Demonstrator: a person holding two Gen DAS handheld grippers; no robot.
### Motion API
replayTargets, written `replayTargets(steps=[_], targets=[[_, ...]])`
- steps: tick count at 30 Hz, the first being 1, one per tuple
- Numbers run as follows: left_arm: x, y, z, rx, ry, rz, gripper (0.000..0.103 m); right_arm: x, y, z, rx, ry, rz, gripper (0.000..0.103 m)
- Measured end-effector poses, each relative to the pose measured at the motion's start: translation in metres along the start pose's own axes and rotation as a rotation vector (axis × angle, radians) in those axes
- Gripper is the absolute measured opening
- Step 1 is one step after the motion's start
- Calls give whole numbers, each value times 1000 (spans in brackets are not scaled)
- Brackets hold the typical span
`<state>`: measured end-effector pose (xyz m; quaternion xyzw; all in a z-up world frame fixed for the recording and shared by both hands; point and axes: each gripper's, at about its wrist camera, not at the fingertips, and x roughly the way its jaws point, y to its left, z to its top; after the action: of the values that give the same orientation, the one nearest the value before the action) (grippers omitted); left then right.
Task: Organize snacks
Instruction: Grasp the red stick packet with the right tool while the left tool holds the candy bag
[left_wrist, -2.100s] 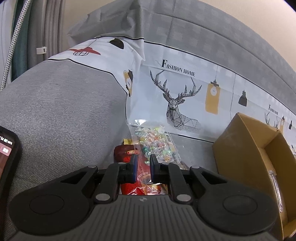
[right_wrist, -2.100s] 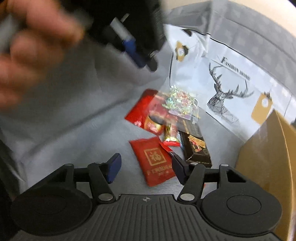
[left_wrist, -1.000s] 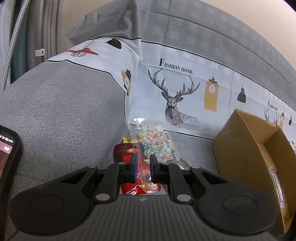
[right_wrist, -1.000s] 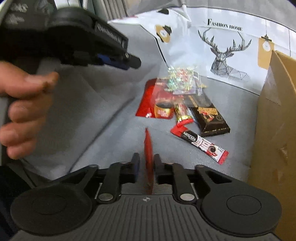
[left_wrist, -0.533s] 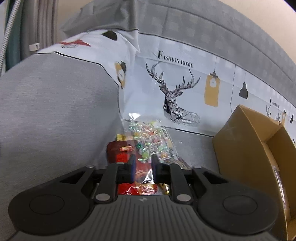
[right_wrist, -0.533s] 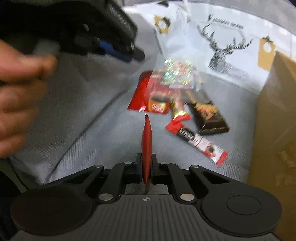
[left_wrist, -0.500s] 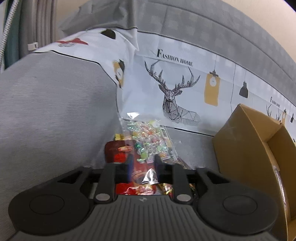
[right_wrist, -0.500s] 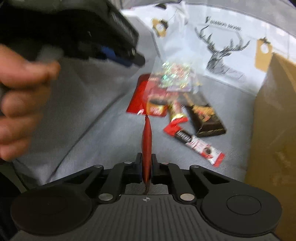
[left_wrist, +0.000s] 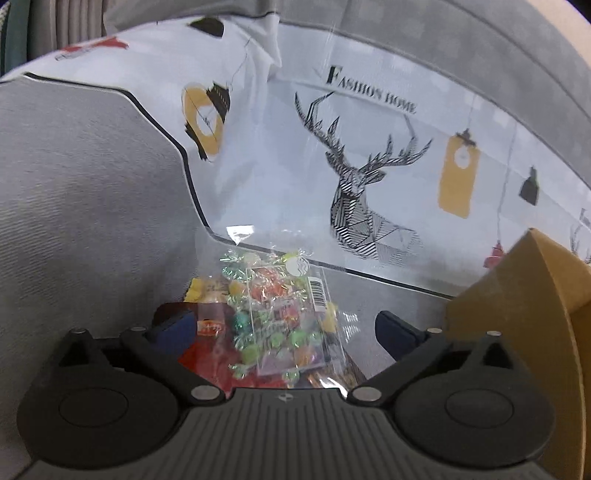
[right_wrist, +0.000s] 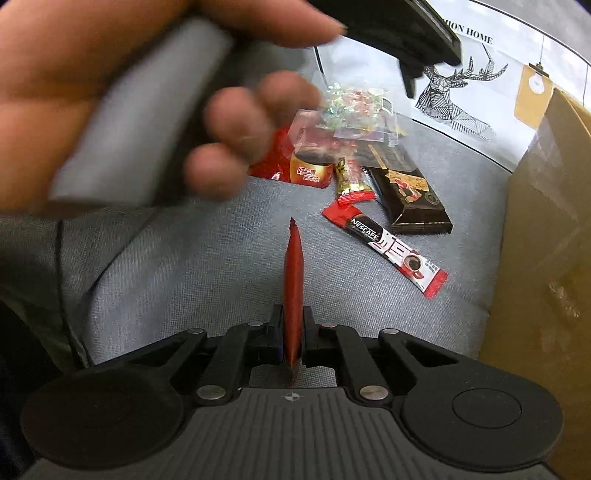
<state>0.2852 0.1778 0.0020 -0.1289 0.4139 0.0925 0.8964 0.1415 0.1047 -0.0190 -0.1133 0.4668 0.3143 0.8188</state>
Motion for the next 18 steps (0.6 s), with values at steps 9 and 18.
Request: replayTargets(steps=[9,18], targets=[[42,-21,-8,128,80,107,103,0,-9,2,25,11,33,9],[27,-13,-8,138,42,142,72,3,-12,2,23,12,37,9]])
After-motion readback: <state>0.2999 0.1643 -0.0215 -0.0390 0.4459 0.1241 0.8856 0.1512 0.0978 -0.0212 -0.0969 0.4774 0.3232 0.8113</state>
